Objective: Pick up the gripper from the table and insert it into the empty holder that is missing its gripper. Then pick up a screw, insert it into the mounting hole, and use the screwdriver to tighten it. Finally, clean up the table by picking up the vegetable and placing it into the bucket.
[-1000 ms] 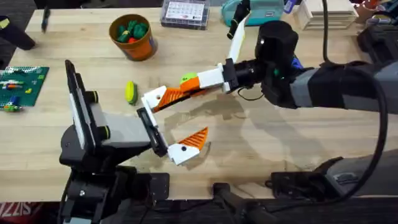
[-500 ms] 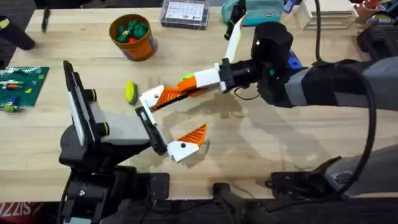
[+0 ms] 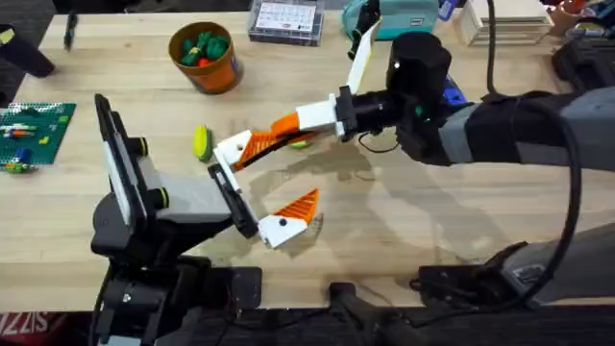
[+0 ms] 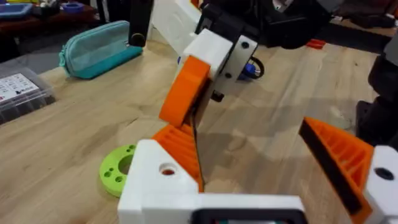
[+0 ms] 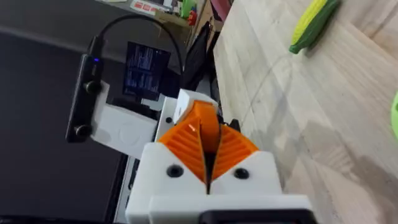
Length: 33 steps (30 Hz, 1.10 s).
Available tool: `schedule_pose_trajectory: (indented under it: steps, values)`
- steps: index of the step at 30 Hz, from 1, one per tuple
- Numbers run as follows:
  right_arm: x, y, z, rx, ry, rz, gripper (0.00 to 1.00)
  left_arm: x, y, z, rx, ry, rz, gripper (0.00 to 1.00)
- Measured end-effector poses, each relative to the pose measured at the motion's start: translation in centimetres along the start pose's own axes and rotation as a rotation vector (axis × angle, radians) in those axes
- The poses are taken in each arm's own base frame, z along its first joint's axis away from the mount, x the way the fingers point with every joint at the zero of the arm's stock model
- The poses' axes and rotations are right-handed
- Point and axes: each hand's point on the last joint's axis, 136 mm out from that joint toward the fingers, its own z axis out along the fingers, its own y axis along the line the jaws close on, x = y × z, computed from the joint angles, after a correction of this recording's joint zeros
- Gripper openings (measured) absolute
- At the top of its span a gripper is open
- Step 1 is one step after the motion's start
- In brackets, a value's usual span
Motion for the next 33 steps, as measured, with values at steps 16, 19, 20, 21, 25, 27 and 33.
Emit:
schedule_pose_trajectory:
  steps: [16,19,20,21,25,27,33]
  values:
    - [-0.3,0.1,1.4,0.023,-0.034,-0.011,0.006,-0.1,1.1,-0.1,-0.061,-0.002,-0.002,0.995]
    - [-0.3,0.1,1.4,0.024,-0.036,-0.011,0.006,-0.1,1.1,-0.1,-0.063,-0.002,-0.002,0.995]
    - [-0.3,0.1,1.4,0.025,-0.037,-0.011,0.006,-0.1,1.1,-0.1,-0.063,-0.002,-0.002,0.995]
    - [-0.3,0.1,1.4,0.025,-0.038,-0.011,0.006,-0.1,1.1,-0.1,-0.064,-0.002,-0.002,0.995]
    - [-0.3,0.1,1.4,0.027,-0.039,-0.007,0.041,-0.1,1.2,-0.1,-0.065,-0.002,-0.001,0.995]
    - [-0.1,0.1,1.6,0.027,-0.033,0.001,0.119,-0.1,1.1,-0.1,-0.061,-0.002,0.0,0.995]
    - [0.9,0.3,2.5,0.02,0.001,0.011,0.259,-0.1,0.1,0.0,-0.004,-0.002,0.008,0.995]
